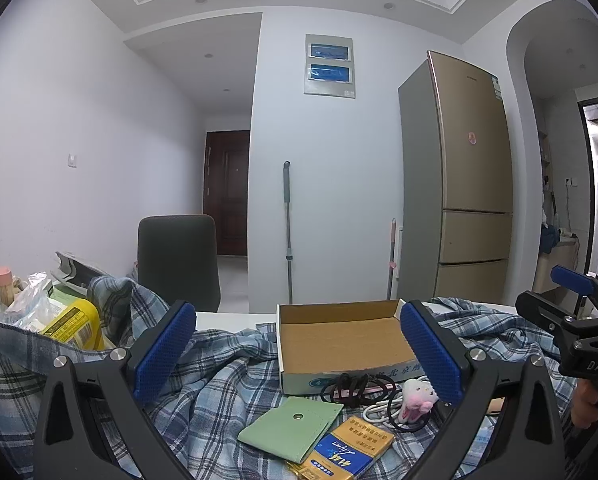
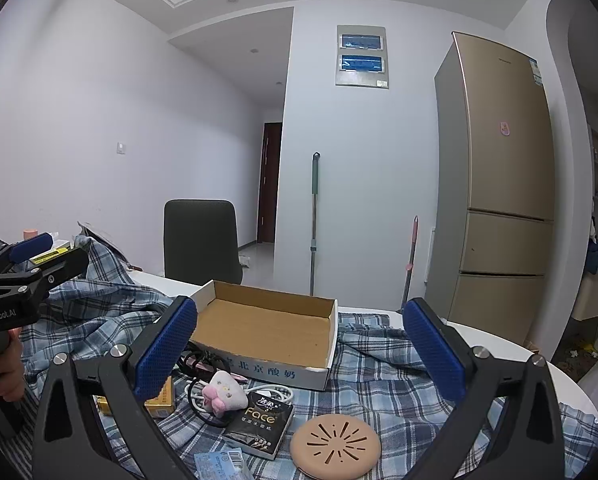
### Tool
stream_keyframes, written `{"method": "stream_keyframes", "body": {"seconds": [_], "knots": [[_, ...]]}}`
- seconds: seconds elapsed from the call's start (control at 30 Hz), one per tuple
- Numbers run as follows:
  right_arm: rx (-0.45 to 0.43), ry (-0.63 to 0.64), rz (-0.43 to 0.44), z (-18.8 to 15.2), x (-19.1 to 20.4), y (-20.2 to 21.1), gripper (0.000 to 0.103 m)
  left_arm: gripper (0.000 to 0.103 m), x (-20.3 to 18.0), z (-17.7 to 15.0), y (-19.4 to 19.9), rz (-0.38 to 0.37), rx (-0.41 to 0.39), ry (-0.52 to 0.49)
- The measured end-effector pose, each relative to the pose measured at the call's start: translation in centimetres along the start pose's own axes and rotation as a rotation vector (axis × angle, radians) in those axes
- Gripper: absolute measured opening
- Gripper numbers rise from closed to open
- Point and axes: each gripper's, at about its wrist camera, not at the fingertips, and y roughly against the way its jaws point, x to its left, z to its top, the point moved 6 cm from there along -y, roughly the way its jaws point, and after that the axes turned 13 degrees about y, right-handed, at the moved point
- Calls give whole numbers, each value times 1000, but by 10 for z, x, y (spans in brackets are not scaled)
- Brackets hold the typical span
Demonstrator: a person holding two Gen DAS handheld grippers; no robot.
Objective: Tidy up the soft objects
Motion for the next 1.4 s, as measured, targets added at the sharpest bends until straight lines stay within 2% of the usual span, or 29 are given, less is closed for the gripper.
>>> {"method": "stream_keyframes", "body": {"seconds": [0.7,1.07,1.4], "knots": [[-6,-5,-2,0,-3,2,103,103,-5,-3,2,-3,2,-21],[32,3,-9,-2,-2,-2,103,103,-12,-9,-6,-11,33,-59],[26,29,-19,1,2,0,103,103,-10,-14,-14,-2,60,-54]]}}
